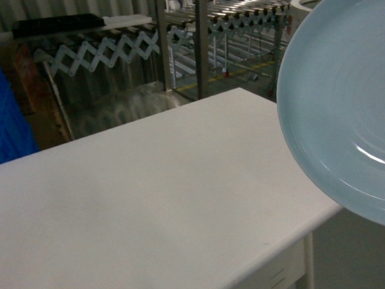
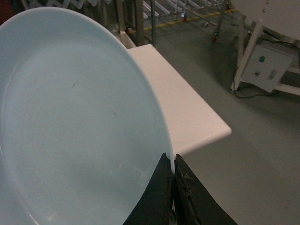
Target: Place blue tray on left shelf second layer neatly
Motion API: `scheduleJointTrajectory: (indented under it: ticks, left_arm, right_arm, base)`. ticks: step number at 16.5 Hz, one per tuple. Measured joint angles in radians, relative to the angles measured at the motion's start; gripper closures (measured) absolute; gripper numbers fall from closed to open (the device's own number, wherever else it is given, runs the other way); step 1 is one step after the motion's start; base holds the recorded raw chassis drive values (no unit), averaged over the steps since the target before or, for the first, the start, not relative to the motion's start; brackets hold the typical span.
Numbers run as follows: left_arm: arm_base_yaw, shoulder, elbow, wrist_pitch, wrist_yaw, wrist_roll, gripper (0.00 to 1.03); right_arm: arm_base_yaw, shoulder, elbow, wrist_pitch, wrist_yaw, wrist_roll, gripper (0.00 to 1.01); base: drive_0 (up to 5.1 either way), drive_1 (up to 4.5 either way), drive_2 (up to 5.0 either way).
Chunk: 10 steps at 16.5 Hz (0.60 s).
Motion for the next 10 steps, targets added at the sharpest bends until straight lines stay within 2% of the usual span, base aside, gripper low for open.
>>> scheduleJointTrajectory:
  ticks: [10]
  left_arm:
    - [0.001,0.000,0.000,-0.006,-0.001,0.000,0.05]
  right_arm:
    - [0.000,0.000,0.000,0.003,0.003,-0.001,0.99]
  base:
    - [3.5,-3.97,-4.0]
